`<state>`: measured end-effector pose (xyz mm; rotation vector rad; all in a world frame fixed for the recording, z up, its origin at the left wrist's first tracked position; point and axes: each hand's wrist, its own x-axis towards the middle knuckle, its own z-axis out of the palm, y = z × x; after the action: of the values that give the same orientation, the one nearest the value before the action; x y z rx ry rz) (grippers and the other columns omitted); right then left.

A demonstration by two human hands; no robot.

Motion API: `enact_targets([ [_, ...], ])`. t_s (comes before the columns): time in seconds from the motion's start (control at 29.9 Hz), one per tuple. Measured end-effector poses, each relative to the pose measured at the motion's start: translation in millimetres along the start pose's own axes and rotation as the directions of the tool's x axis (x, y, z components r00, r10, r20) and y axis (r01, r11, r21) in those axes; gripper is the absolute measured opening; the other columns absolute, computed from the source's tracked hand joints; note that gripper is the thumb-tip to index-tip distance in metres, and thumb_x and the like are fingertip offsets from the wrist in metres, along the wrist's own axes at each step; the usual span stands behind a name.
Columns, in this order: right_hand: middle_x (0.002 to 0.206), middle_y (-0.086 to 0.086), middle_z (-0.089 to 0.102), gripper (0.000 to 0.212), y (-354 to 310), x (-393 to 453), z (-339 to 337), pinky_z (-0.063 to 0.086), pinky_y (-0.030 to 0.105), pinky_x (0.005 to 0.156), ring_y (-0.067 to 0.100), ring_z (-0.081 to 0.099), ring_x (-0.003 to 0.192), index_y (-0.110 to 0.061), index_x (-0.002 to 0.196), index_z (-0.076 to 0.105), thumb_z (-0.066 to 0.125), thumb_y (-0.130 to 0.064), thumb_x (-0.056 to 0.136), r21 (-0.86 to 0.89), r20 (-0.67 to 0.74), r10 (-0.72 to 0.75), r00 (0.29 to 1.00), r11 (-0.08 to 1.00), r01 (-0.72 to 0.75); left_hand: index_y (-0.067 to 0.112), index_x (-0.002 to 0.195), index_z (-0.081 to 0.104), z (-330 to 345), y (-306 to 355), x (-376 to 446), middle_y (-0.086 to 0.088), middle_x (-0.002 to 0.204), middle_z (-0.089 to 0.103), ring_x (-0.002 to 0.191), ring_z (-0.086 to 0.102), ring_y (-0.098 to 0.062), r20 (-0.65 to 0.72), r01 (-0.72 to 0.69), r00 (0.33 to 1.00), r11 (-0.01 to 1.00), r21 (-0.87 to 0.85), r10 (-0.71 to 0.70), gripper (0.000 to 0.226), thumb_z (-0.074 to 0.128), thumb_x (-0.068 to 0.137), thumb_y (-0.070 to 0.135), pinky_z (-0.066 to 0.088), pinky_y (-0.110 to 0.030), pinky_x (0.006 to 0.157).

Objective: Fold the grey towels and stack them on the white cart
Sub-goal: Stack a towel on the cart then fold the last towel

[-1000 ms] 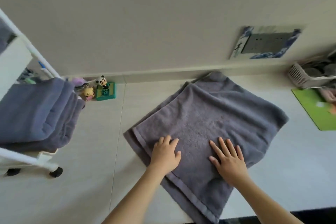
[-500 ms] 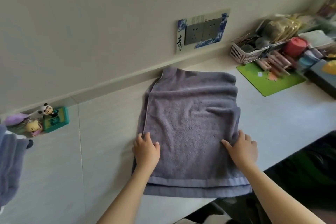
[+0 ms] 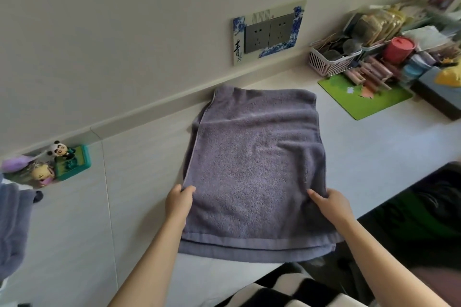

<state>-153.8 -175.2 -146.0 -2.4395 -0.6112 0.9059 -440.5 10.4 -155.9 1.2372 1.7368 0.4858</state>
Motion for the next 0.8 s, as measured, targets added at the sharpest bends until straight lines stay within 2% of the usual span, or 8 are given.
enact_targets([
  [0.1, 0.083, 0.013, 0.071, 0.018, 12, -4, -15, 0.052, 0.045, 0.086, 0.032, 0.067, 0.084, -0.012, 0.081, 0.067, 0.065, -0.028, 0.087, 0.332, 0.053, 0.072, 0.996, 0.939, -0.086, 0.006, 0.064, 0.053, -8, 4, -1, -0.009, 0.070, 0.050, 0.071, 0.042, -0.024, -0.038, 0.038, 0.998, 0.979, -0.201, -0.046, 0.019, 0.057, 0.069, 0.024, 0.033, -0.036, 0.063],
  [0.17, 0.085, 0.015, 0.072, 0.014, 16, -11, -18, 0.053, 0.046, 0.087, 0.031, 0.068, 0.083, -0.010, 0.085, 0.068, 0.066, -0.023, 0.086, 0.430, 0.100, 0.087, 0.991, 0.895, -0.122, 0.004, 0.063, 0.053, -12, 3, -3, -0.009, 0.067, 0.049, 0.070, 0.041, -0.024, -0.047, 0.033, 0.998, 0.984, -0.176, -0.042, 0.023, 0.052, 0.066, 0.027, 0.033, -0.036, 0.061],
  [0.27, 0.085, 0.011, 0.069, 0.019, 16, -20, -13, 0.051, 0.036, 0.077, 0.027, 0.065, 0.084, -0.009, 0.084, 0.064, 0.062, -0.027, 0.089, 0.250, 0.042, -0.030, 0.999, 0.968, 0.019, -0.001, 0.072, 0.050, -12, -6, -9, -0.016, 0.073, 0.053, 0.074, 0.050, -0.031, -0.019, -0.069, 0.997, 0.989, 0.129, 0.072, 0.035, 0.051, 0.074, 0.034, 0.034, -0.038, 0.063],
  [0.43, 0.073, -0.004, 0.064, 0.029, 11, -31, -3, 0.038, 0.024, 0.056, 0.016, 0.061, 0.072, -0.016, 0.080, 0.059, 0.068, -0.043, 0.081, 0.043, -0.048, -0.177, 0.983, 0.983, 0.179, -0.002, 0.107, 0.053, -6, -19, -16, -0.025, 0.116, 0.060, 0.109, 0.056, -0.040, 0.039, -0.055, 0.998, 0.909, 0.414, 0.042, 0.051, 0.057, 0.087, 0.045, 0.043, -0.037, 0.084],
  [0.5, 0.070, -0.005, 0.063, 0.035, 13, -31, -5, 0.039, 0.027, 0.057, 0.014, 0.058, 0.068, -0.018, 0.078, 0.060, 0.070, -0.052, 0.076, -0.036, 0.010, -0.129, 0.992, 0.991, 0.130, -0.003, 0.110, 0.057, -9, -23, -15, -0.024, 0.116, 0.061, 0.111, 0.056, -0.038, 0.064, -0.018, 0.998, 0.899, 0.437, -0.011, 0.058, 0.056, 0.087, 0.050, 0.042, -0.036, 0.086],
  [0.6, 0.053, -0.003, 0.055, 0.043, 15, -30, -12, 0.034, 0.025, 0.049, 0.014, 0.050, 0.052, -0.015, 0.060, 0.053, 0.076, -0.050, 0.071, -0.108, 0.167, -0.016, 0.986, 0.993, 0.035, 0.001, 0.092, 0.065, -18, -30, -12, -0.018, 0.099, 0.066, 0.100, 0.061, -0.033, 0.139, 0.011, 0.988, 0.937, 0.349, -0.063, 0.048, 0.062, 0.084, 0.048, 0.046, -0.034, 0.081],
  [0.73, 0.068, 0.004, 0.065, 0.042, 19, -32, -19, 0.039, 0.024, 0.050, 0.018, 0.060, 0.064, -0.008, 0.073, 0.062, 0.081, -0.044, 0.066, -0.141, 0.260, 0.007, 0.966, 0.990, 0.030, 0.006, 0.082, 0.064, -26, -44, -18, -0.011, 0.087, 0.067, 0.091, 0.063, -0.029, 0.218, -0.040, 0.975, 0.915, 0.402, -0.053, 0.036, 0.062, 0.086, 0.042, 0.044, -0.031, 0.072],
  [0.8, 0.062, 0.001, 0.066, 0.038, 23, -37, -21, 0.038, 0.018, 0.045, 0.014, 0.060, 0.058, -0.009, 0.070, 0.065, 0.082, -0.042, 0.067, -0.130, 0.277, 0.008, 0.961, 0.991, 0.029, 0.003, 0.086, 0.064, -27, -50, -23, -0.014, 0.090, 0.067, 0.091, 0.062, -0.031, 0.200, -0.061, 0.979, 0.907, 0.416, -0.026, 0.039, 0.057, 0.090, 0.042, 0.042, -0.032, 0.072],
])
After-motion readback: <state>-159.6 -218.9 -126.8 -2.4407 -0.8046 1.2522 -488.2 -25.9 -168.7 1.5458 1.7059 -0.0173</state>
